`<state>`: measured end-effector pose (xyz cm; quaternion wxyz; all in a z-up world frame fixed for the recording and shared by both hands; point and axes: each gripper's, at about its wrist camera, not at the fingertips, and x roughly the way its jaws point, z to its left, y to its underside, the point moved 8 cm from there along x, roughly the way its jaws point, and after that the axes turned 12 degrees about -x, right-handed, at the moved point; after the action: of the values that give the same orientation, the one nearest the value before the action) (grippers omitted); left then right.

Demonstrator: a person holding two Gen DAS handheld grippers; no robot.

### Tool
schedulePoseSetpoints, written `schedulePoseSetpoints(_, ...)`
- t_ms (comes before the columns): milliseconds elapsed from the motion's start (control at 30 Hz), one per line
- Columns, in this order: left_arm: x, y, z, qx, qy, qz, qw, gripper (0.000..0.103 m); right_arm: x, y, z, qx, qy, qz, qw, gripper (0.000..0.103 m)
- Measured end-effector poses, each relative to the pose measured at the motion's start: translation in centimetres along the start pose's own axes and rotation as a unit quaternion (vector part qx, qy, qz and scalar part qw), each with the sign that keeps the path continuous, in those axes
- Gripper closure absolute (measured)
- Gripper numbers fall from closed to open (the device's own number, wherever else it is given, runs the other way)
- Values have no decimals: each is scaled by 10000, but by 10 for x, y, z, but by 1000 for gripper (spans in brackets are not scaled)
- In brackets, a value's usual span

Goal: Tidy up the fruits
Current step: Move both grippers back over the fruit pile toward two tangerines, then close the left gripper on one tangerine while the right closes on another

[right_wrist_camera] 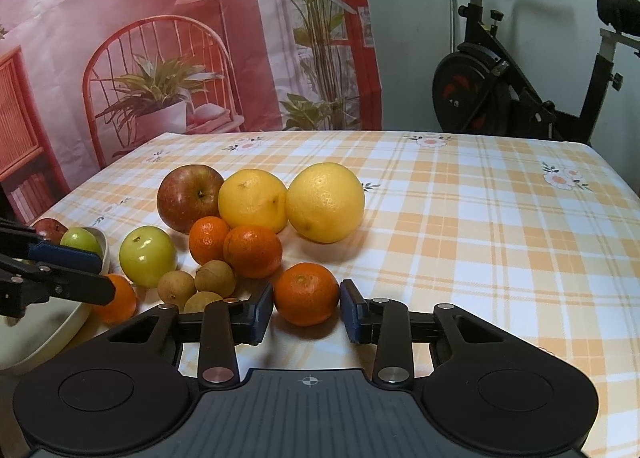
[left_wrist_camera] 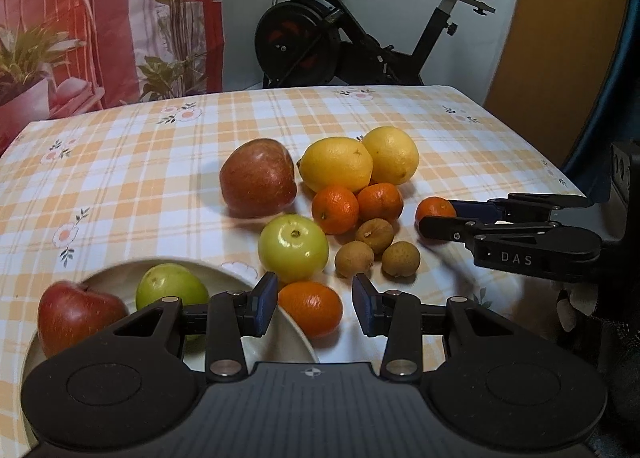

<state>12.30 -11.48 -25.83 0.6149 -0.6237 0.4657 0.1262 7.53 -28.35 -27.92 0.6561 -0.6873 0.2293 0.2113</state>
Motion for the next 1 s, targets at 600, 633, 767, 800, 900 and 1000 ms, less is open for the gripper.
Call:
schedulePoseSetpoints(600, 15, 3, -12, 1022, -303, 305, 9938, 60, -3, 0, 1, 3, -12, -83, 10000, 70)
schedulePoseSetpoints(633, 15, 3, -12, 1061, -317, 310, 9934, 60, -3, 1, 2, 7, -17, -84, 10000, 70)
schedulePoseSetpoints(767, 18, 4, -14, 1241, -414, 319, 9909, 59, -4, 0, 1, 16, -28, -102, 9999, 70)
schedulePoseSetpoints(800, 18, 3, -14, 1279, -445, 318, 9903, 59, -4, 0, 1, 16, -27, -102, 9999, 70)
schedulePoseSetpoints(900, 19, 3, -14, 1335, -476, 322, 9894, 60, -4, 0, 1, 16, -30, -102, 9999, 70)
schedulePoseSetpoints(1000, 17, 3, -14, 1224, -372, 333, 9912, 62, -5, 0, 1, 22, -33, -123, 9999, 70)
